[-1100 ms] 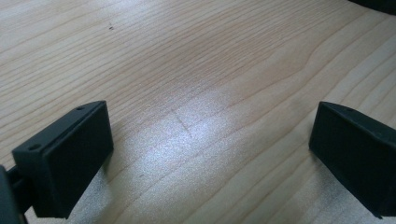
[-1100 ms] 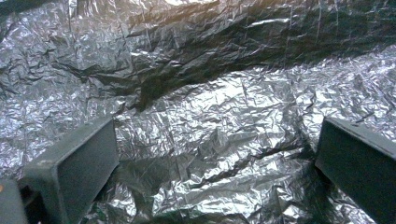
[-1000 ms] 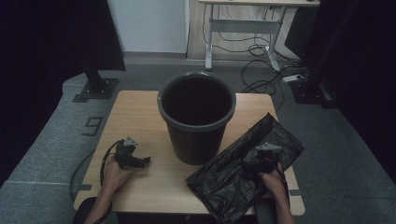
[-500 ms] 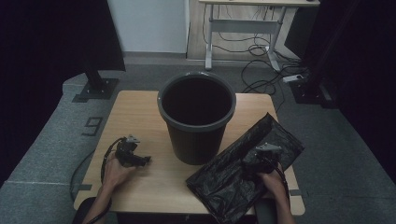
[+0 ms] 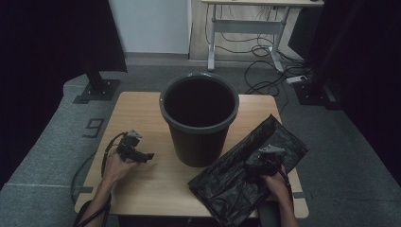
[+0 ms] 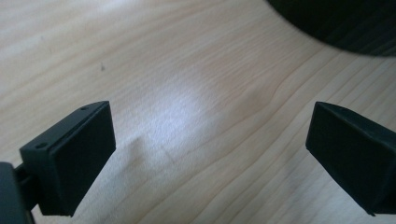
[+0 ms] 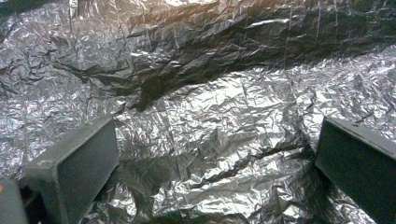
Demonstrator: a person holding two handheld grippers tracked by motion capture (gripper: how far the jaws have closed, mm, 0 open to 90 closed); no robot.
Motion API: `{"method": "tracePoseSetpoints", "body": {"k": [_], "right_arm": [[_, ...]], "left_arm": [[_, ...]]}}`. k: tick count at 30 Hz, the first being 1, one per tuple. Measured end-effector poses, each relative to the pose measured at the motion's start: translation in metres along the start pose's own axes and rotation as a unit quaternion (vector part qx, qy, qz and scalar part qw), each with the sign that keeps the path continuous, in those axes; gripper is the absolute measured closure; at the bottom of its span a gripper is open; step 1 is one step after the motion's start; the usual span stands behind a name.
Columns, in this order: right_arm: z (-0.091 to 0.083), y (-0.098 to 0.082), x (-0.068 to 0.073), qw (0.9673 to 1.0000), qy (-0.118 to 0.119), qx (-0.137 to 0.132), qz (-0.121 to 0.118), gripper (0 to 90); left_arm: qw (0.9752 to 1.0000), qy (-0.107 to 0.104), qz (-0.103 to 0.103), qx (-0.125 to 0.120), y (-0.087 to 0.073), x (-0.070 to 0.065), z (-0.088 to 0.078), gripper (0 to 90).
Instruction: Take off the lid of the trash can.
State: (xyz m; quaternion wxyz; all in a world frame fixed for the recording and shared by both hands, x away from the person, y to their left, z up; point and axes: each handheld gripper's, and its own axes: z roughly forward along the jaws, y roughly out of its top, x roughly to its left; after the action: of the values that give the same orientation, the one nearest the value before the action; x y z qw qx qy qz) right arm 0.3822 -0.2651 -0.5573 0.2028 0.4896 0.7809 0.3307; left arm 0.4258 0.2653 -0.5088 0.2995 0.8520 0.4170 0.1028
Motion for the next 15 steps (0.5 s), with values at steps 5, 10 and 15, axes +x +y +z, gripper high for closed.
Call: {"method": "tracePoseSetpoints", "body": {"k": [5,10,15], "right_arm": [[0.0,0.0,0.0,1.0,0.0,0.0,0.0,0.0],[0.0,0.0,0.0,1.0,0.0,0.0,0.0,0.0],[0.0,0.0,0.0,1.0,0.0,0.0,0.0,0.0]], "left_arm": [[1.0,-0.006,0.002,-0.005,0.014,0.001,-0.009,0.7],[0.9999,-0.006,0.012,-0.009,0.025,0.001,-0.018,1.3],[0.9995,0.003,0.029,-0.006,0.038,0.001,-0.027,2.1]]}}
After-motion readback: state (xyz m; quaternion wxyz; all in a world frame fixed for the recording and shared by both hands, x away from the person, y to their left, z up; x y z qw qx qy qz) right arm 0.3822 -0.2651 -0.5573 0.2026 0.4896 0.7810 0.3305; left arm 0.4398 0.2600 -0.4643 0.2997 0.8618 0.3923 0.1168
